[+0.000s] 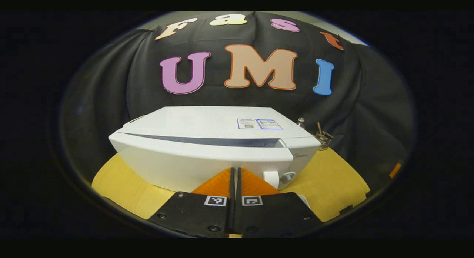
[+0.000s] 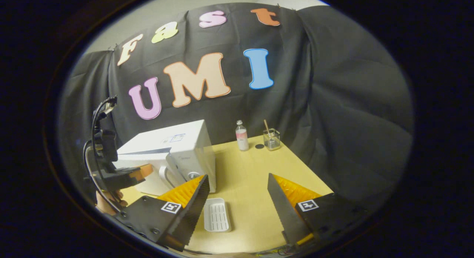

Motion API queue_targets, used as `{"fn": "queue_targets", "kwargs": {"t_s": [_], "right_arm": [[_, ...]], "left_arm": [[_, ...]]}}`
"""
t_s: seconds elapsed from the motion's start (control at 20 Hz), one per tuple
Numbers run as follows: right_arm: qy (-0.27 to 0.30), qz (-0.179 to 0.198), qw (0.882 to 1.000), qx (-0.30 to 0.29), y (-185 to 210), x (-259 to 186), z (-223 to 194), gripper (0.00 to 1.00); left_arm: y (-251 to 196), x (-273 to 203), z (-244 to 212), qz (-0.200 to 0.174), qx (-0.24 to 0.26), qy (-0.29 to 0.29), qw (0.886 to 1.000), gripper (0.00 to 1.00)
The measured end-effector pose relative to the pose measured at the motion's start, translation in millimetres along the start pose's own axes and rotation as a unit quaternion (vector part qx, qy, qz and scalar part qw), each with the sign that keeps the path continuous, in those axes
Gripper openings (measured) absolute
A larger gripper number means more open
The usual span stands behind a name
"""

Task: Open the microwave oven with the left hand, put the food in, and close the microwave oven.

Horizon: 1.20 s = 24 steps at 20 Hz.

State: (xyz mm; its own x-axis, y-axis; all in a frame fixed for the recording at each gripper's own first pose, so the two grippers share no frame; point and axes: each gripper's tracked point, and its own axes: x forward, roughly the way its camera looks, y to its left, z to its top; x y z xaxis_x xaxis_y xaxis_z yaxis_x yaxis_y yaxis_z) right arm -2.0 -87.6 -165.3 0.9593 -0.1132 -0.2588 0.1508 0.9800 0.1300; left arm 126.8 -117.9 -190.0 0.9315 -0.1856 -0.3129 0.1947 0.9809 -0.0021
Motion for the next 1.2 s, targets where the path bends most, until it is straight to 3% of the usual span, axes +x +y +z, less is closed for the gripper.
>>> {"fn": "queue_targets", "kwargs": {"t_s": [0.1,0.15,0.25,0.3,0.75,0.8,1.05,1.1,1.2], "right_arm": [[0.001,-0.005,1.000,0.008,-3,0,-1,0.92],[0.003,-0.007,1.000,0.010,-4,1,-1,0.98],[0.002,-0.013,1.000,0.010,-7,2,1,0.98],[0.001,-0.015,1.000,0.009,-8,3,1,0.92],[0.008,-0.010,1.000,0.006,-6,7,0,0.92],[0.008,-0.011,1.000,0.006,-7,8,1,0.98],[0.011,-0.012,1.000,0.011,-10,7,0,0.98],[0.013,-0.012,1.000,0.012,-11,7,-1,0.92],[0.016,-0.012,1.000,0.014,-12,7,-2,0.92]], "left_arm": [[3,7,0,0.006,0.002,0.003,1.000,0.01],[6,8,2,0.012,0.003,0.002,1.000,0.01],[5,8,2,0.015,-0.010,-0.001,1.000,0.00],[5,9,3,0.014,-0.013,-0.004,1.000,0.01],[8,11,-1,0.024,-0.011,-0.005,1.000,0.01],[8,12,-1,0.023,-0.014,-0.006,1.000,0.01],[13,16,-13,0.029,-0.032,0.006,0.999,0.01],[16,17,-15,0.033,-0.034,0.012,0.999,0.01],[26,23,-9,0.049,-0.028,0.007,0.998,0.01]]}}
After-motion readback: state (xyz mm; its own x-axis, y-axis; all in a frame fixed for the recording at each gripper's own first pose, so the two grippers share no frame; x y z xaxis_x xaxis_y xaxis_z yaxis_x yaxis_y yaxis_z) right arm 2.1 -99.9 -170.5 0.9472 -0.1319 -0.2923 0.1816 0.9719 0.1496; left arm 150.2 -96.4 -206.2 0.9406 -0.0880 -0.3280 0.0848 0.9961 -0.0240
